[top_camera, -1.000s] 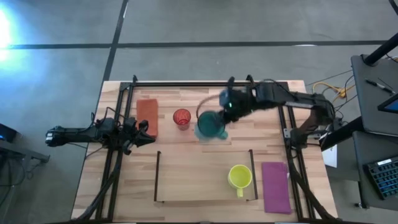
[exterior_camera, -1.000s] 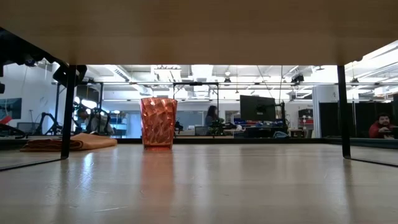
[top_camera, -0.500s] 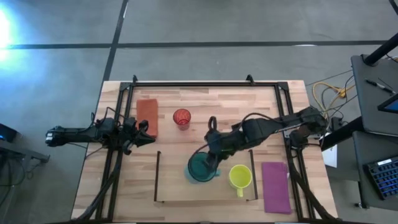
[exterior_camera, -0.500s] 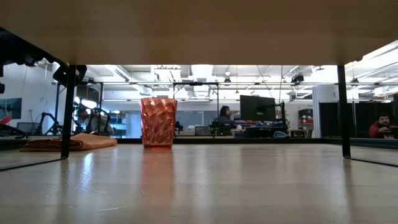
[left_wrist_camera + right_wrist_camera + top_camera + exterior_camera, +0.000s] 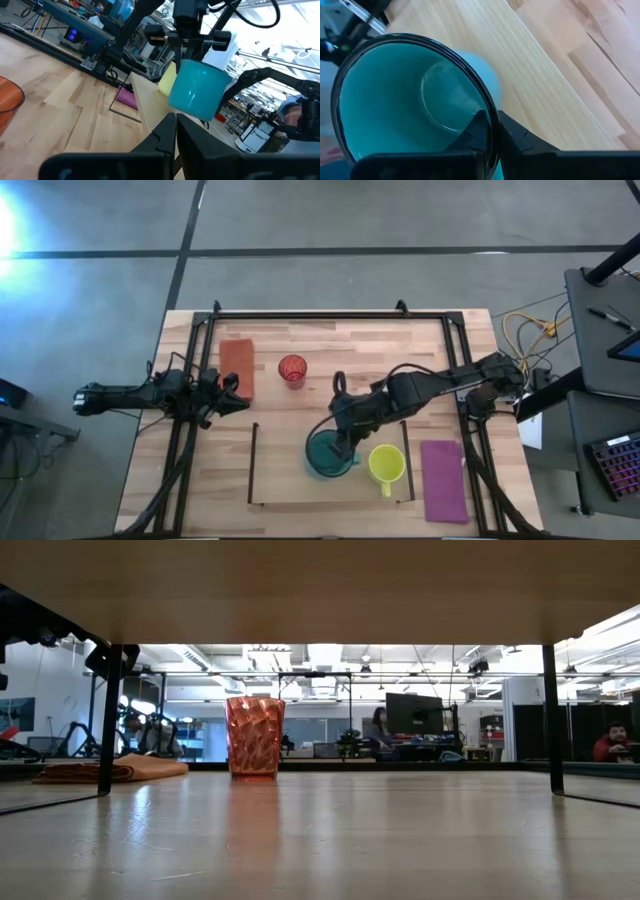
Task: Stack small to large cups/mugs on shelf
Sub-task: Put the green mug on the shelf
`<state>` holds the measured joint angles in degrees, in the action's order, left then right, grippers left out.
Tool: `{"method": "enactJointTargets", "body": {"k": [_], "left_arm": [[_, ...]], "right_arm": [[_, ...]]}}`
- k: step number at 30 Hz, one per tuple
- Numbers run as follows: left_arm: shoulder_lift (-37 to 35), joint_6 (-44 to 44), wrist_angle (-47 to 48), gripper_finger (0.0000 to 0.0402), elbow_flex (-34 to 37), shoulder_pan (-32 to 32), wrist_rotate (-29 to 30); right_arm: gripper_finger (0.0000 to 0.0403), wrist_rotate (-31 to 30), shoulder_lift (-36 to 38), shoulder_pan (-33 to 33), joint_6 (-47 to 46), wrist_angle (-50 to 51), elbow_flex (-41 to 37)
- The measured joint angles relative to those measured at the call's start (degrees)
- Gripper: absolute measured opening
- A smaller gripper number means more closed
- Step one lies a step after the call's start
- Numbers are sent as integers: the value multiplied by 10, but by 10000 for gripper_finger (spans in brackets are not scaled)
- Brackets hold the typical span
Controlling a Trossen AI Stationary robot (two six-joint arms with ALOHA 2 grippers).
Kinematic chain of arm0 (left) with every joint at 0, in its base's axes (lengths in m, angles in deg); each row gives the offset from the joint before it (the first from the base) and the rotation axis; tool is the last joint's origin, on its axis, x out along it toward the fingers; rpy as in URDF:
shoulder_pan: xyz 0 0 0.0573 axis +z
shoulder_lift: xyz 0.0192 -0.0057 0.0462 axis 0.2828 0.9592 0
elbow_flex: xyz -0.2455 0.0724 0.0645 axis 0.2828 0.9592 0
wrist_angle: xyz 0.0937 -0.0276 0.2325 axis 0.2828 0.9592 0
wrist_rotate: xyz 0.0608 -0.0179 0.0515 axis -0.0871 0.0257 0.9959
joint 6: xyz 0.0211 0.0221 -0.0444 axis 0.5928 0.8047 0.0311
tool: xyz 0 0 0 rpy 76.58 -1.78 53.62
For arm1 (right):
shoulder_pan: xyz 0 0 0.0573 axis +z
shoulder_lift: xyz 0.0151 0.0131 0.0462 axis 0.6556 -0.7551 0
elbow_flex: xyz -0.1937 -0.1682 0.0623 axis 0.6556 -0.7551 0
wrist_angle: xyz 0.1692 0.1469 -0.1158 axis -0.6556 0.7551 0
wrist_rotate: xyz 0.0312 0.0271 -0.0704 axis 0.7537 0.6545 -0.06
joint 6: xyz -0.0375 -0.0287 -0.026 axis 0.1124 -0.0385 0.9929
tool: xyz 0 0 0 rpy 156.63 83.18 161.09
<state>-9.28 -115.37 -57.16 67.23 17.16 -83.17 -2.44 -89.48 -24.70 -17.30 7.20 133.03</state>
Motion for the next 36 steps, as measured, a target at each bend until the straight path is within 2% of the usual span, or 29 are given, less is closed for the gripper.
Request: {"method": "enactJointTargets", "body": {"k": [12, 21, 27, 30, 33, 36], "left_arm": [[0, 0, 0, 0, 0, 0, 0], [0, 0, 0, 0, 0, 0, 0], [0, 0, 0, 0, 0, 0, 0], [0, 0, 0, 0, 0, 0, 0], [0, 0, 0, 0, 0, 0, 0], [0, 0, 0, 0, 0, 0, 0]], "right_arm": [[83, 5, 3, 1, 27, -8, 1], [107, 21, 20, 1, 37, -21, 1], [109, 18, 54, 0, 48, -11, 1], [106, -13, 74, -4, 51, 39, 1], [87, -36, 79, -18, 48, 110, 1], [52, -37, 74, -24, 51, 121, -5]]}}
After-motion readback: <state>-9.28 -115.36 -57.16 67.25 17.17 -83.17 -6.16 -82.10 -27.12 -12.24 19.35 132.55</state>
